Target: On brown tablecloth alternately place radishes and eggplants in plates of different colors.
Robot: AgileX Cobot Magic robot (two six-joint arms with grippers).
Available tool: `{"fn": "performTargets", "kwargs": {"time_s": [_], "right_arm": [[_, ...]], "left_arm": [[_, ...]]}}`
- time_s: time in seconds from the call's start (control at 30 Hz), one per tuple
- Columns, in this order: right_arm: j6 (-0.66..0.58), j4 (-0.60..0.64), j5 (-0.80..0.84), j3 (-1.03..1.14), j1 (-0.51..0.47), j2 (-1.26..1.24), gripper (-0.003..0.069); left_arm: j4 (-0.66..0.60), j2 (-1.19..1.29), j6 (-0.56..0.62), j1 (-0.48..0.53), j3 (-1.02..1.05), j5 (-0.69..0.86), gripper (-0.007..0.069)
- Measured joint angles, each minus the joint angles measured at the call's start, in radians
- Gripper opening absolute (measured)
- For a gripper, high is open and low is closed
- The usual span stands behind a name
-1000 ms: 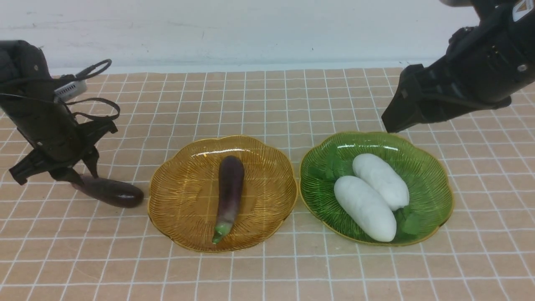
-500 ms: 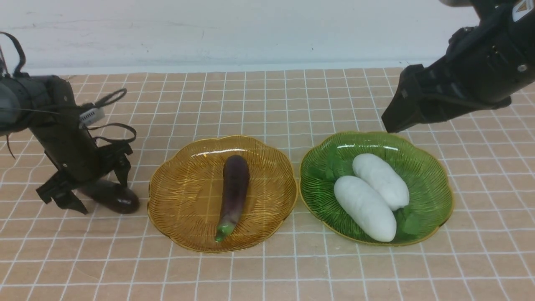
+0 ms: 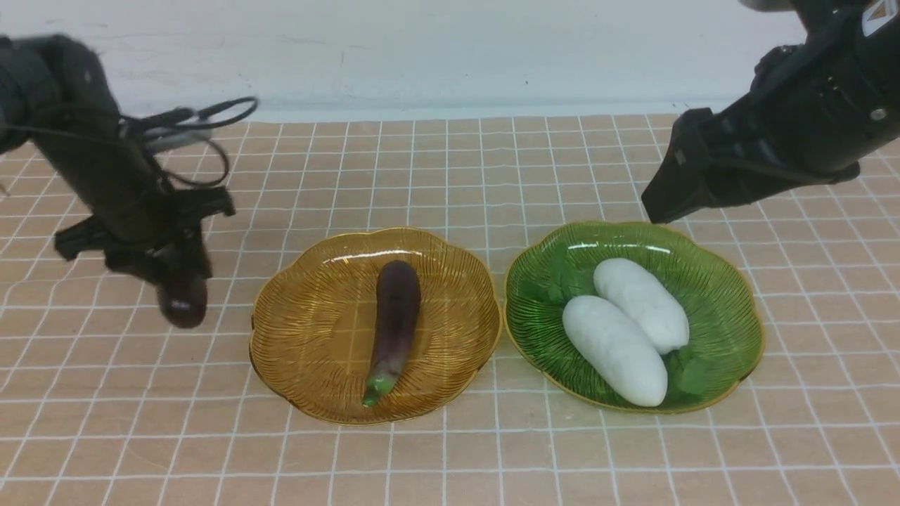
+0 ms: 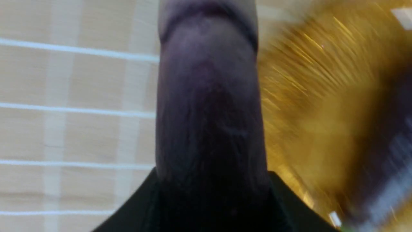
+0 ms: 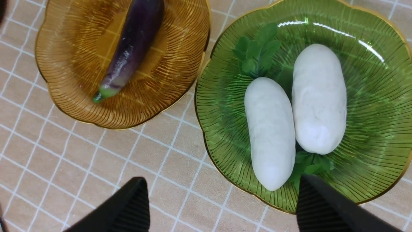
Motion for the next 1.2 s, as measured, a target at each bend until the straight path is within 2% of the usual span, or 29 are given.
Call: {"fn": "performTargets", "kwargs": {"time_s": [0.07, 0.17, 0.27, 0.37, 0.5, 0.63, 0.73, 0.83, 0.97, 1.2], "right_arm": [[0.0, 0.001, 0.0, 0.0, 0.0, -0.009, 0.0522], [-0.004, 0.0, 0.001, 0.0, 0.0, -0.061, 0.0441], [-0.005, -0.028, 0.001, 0.006, 0.0, -0.164, 0.03], [0.013, -0.089, 0.001, 0.07, 0.0, -0.325, 0.0138], [0.065, -0.202, 0.002, 0.261, 0.0, -0.556, 0.001], [0.124, -0.301, -0.101, 0.511, 0.0, -0.79, -0.0013], [0.17, -0.33, -0.33, 0.764, 0.0, -0.944, -0.0014], [0.187, -0.336, -0.674, 0.978, 0.0, -1.02, -0.0015], [0.189, -0.339, -0.963, 1.097, 0.0, -1.029, -0.0015], [0.19, -0.342, -1.026, 1.104, 0.0, -1.029, -0.0015]], "left_arm": [[-0.004, 0.017, 0.047, -0.071, 0.0, 0.026, 0.0284], [0.027, 0.051, 0.059, -0.139, 0.0, 0.028, 0.0304], [0.052, 0.082, 0.059, -0.186, 0.0, 0.021, 0.034], [0.054, 0.087, 0.063, -0.206, 0.0, 0.003, 0.0424], [0.054, 0.087, 0.066, -0.209, 0.0, 0.002, 0.051], [0.054, 0.087, 0.066, -0.209, 0.0, 0.007, 0.0508], [0.054, 0.087, 0.066, -0.209, 0.0, 0.008, 0.0473], [0.054, 0.087, 0.066, -0.209, 0.0, 0.011, 0.0419], [0.054, 0.087, 0.066, -0.209, 0.0, 0.031, 0.0342], [0.054, 0.087, 0.07, -0.209, 0.0, 0.044, 0.0239]]}}
